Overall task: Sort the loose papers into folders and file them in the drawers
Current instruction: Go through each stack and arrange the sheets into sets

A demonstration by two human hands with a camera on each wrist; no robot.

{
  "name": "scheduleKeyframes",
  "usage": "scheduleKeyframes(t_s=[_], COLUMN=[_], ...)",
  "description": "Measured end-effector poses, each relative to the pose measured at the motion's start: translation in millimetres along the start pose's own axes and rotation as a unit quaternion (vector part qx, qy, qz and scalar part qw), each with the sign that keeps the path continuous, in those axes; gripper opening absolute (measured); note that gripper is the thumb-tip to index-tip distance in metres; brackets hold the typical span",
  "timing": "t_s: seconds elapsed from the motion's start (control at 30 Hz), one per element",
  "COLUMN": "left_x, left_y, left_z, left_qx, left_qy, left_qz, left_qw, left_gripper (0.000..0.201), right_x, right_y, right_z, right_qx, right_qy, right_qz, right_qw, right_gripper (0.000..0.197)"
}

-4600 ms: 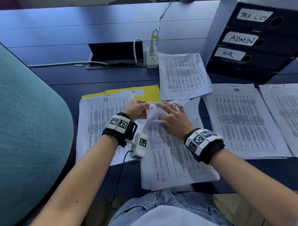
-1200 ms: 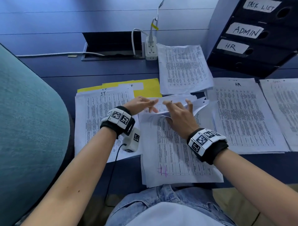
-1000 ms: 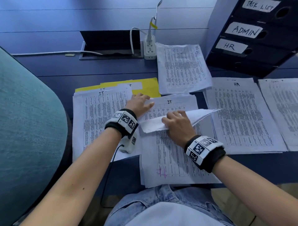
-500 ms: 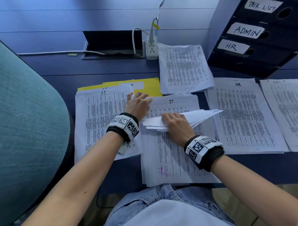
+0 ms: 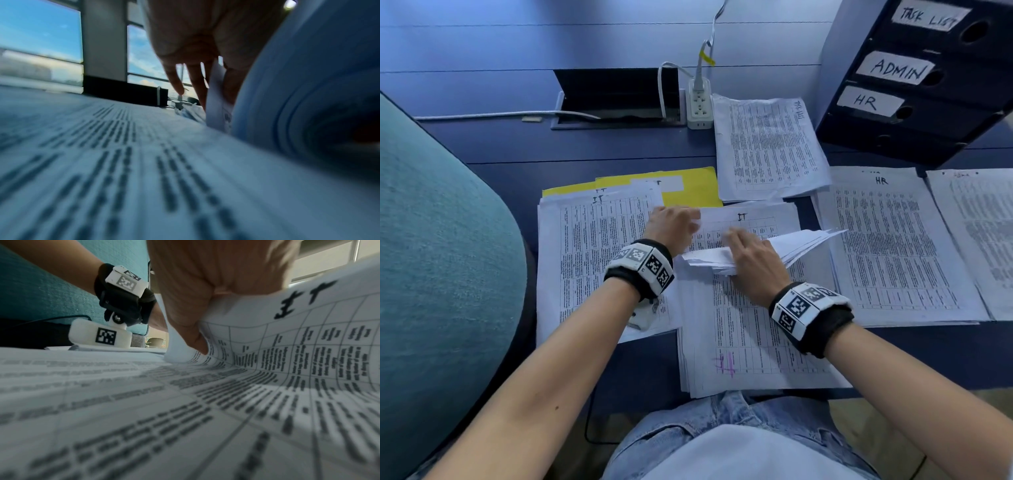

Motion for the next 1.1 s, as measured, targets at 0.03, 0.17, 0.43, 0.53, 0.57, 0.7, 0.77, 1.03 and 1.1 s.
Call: scheduleKeyframes(t_s=[0.03, 0.17, 0.43, 0.53, 0.57, 0.7, 0.77, 1.03, 1.1], left_x=[-2, -4, -5, -3, -1, 3, 4, 2, 3], left_y=[1, 9, 2, -6, -7, -6, -5, 5, 13], left_z=[1, 3, -6, -8, -8, -8, -7, 0, 1], left_qx=[-0.004, -0.073, -0.138, -0.154, -0.148, -0.094, -0.076, -0.014, -0.06], left_qy=[0.002, -0.008, 0.027, 0.025, 0.024, 0.011, 0.004, 0.011, 0.013], left_qz=[0.059, 0.213, 0.146, -0.011, -0.031, -0.066, -0.074, 0.17, 0.261], left_qw=[0.998, 0.974, 0.979, 0.988, 0.988, 0.993, 0.994, 0.985, 0.963], left_gripper=[0.015, 0.03, 0.081, 0.06, 0.059, 0.055, 0.053, 0.019, 0.018], right_x=[1, 9, 1, -2, -3, -2, -1, 4, 8], right_y=[1, 9, 1, -4, -4, -5, -5, 1, 8], right_z=[-2, -7, 8, 13, 13, 11, 10, 7, 1], right_qx=[0.036, 0.127, 0.116, 0.091, 0.089, 0.079, 0.073, 0.094, 0.134], right_qy=[0.004, -0.006, 0.061, 0.056, 0.056, 0.045, 0.041, 0.028, 0.019], right_qz=[-0.018, 0.033, 0.091, 0.073, 0.068, 0.062, 0.068, -0.021, -0.008], right_qw=[0.999, 0.991, 0.987, 0.992, 0.992, 0.994, 0.994, 0.995, 0.991], right_gripper=[0.072, 0.085, 0.035, 0.033, 0.035, 0.041, 0.044, 0.073, 0.086])
Point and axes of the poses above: each hand's wrist, its own z-axis away from the middle knuckle, its own y-axis out of the back of the hand, x = y × z, the point moved 3 cm from there along -z, towards the middle knuckle, and after that the axes turned 13 degrees about -z, right-handed, at the moved point
